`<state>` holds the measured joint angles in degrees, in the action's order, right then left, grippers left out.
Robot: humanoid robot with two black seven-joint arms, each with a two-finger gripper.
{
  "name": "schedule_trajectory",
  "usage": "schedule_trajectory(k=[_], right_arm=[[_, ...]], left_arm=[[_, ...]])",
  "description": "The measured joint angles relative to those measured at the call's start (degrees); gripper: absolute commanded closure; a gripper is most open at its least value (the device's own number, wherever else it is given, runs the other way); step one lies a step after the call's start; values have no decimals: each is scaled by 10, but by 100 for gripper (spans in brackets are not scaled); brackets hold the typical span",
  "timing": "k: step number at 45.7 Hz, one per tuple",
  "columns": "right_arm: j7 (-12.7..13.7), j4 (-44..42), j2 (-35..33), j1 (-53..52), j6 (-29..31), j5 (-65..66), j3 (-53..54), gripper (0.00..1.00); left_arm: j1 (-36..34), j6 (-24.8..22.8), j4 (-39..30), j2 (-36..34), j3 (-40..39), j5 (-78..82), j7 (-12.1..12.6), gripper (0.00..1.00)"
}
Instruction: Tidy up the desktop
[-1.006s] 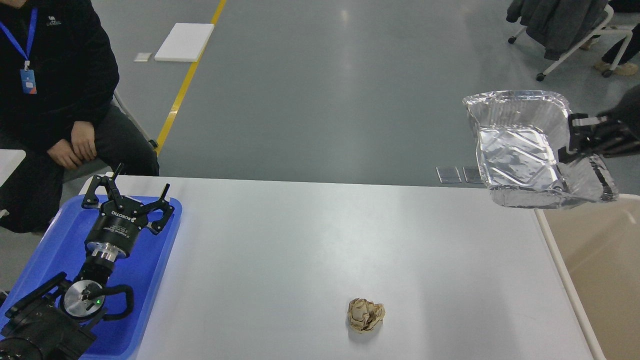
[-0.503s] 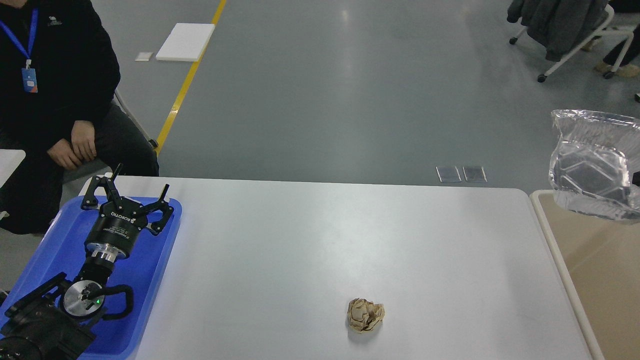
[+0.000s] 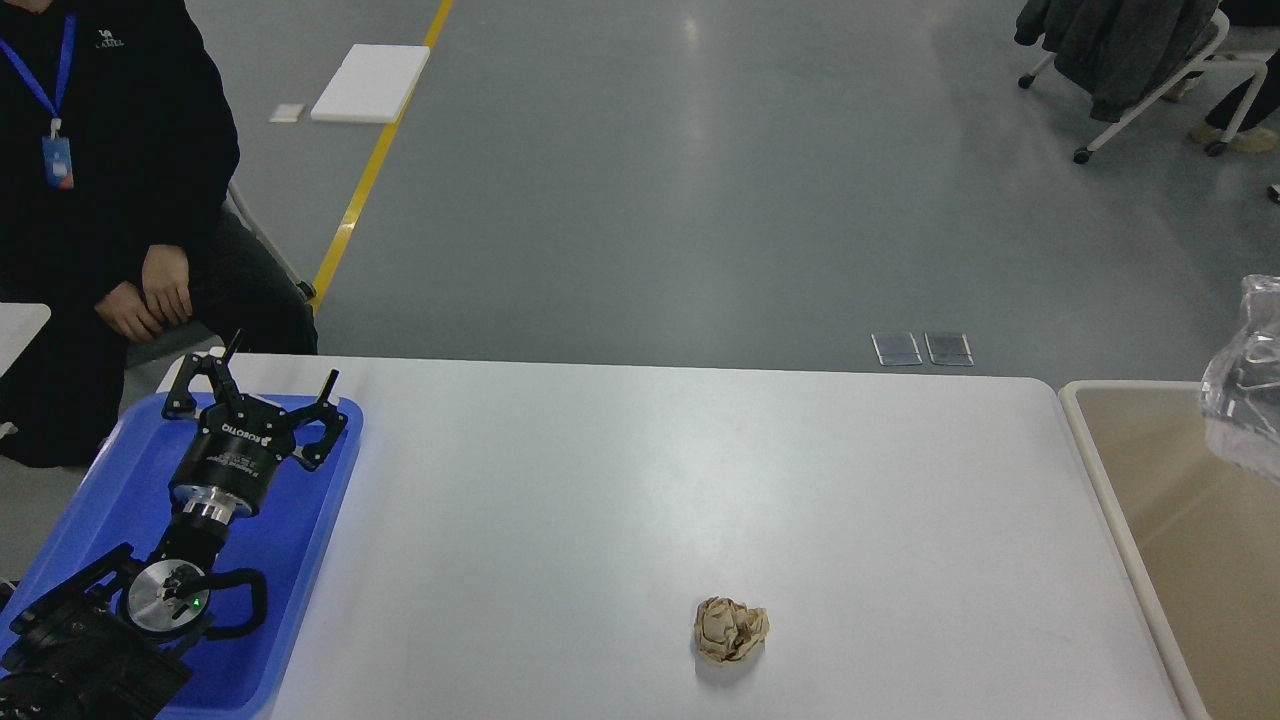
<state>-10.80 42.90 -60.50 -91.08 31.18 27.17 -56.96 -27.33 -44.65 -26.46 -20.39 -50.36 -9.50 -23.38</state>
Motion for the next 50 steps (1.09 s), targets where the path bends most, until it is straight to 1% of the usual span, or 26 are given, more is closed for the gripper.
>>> schedule_trajectory(k=[8,18,25,35,50], right_arm=[[0,-43,-3,99,-36,0,68,100],[1,-92,17,208,-84,0,127,100],[1,-137,46,279,-113,0,159,100],[1,-196,83,366,-131,0,218,100],[2,-289,146,459,-172,0,283,100]], left_arm=[[0,0,0,0,0,0,0,1],[0,0,0,0,0,0,0,1],[0,0,0,0,0,0,0,1],[0,0,0,0,0,0,-1,1],[0,0,0,0,0,0,-1,1]])
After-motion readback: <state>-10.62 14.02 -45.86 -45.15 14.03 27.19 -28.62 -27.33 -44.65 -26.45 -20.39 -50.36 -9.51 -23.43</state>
